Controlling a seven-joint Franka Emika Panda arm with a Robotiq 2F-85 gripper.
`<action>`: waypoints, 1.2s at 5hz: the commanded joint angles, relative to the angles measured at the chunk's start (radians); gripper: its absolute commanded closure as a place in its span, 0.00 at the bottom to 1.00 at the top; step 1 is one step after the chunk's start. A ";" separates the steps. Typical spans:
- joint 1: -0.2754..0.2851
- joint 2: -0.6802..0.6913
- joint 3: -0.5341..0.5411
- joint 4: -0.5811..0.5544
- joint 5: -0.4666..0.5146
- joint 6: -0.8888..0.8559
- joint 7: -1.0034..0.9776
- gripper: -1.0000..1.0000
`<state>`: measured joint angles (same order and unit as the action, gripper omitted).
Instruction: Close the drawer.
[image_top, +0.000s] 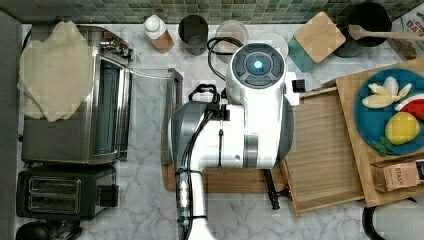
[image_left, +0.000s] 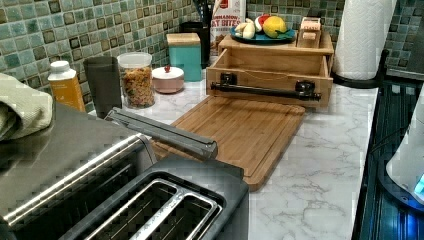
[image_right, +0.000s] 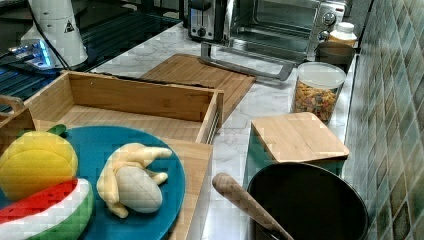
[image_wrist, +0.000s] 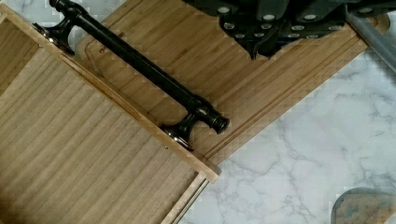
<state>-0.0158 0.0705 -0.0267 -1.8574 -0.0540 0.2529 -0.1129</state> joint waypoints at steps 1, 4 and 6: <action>-0.001 0.000 0.001 -0.011 -0.002 0.000 0.000 1.00; 0.019 -0.146 0.027 -0.285 0.061 0.229 -0.523 1.00; 0.024 -0.110 0.008 -0.338 0.080 0.256 -0.864 1.00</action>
<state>-0.0040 -0.0360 -0.0220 -2.1738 -0.0216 0.4773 -0.8940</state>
